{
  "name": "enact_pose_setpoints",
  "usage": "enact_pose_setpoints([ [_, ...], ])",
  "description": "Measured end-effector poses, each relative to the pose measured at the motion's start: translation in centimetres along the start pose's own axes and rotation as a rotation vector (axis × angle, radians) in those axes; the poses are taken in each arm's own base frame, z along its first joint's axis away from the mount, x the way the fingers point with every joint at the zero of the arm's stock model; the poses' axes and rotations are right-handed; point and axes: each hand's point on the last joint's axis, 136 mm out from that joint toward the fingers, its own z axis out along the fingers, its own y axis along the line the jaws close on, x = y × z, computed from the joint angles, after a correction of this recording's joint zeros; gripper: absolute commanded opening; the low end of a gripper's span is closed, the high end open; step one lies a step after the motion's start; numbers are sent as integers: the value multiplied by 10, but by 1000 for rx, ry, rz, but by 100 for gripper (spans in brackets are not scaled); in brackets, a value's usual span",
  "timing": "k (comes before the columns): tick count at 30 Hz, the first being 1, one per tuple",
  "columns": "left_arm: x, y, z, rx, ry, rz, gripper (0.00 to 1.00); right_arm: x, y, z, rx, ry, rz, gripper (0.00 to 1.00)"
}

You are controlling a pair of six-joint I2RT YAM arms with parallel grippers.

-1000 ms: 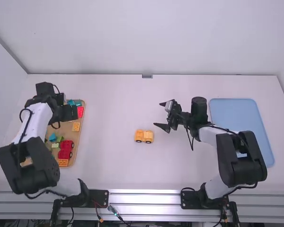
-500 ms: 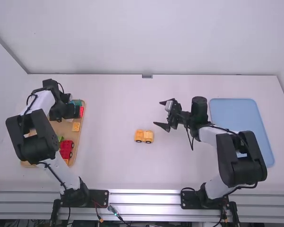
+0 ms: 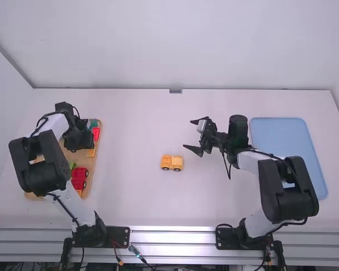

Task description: Assemble lego blocks to make yellow taxi

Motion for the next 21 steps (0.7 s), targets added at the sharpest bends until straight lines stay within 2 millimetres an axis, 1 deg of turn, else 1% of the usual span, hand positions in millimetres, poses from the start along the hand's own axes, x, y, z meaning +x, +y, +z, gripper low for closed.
enact_pose_setpoints([
  [4,4,-1,6,1,3,-1,59,0,0,0,0,0,0,99],
  [9,8,-2,9,4,12,1,60,0,0,0,0,0,0,99],
  [14,7,-2,9,3,8,2,55,0,0,0,0,0,0,99],
  [18,2,-1,11,-4,-16,3,52,0,0,0,0,0,0,99],
  [21,2,-1,14,-7,-24,3,52,0,0,0,0,0,0,99],
])
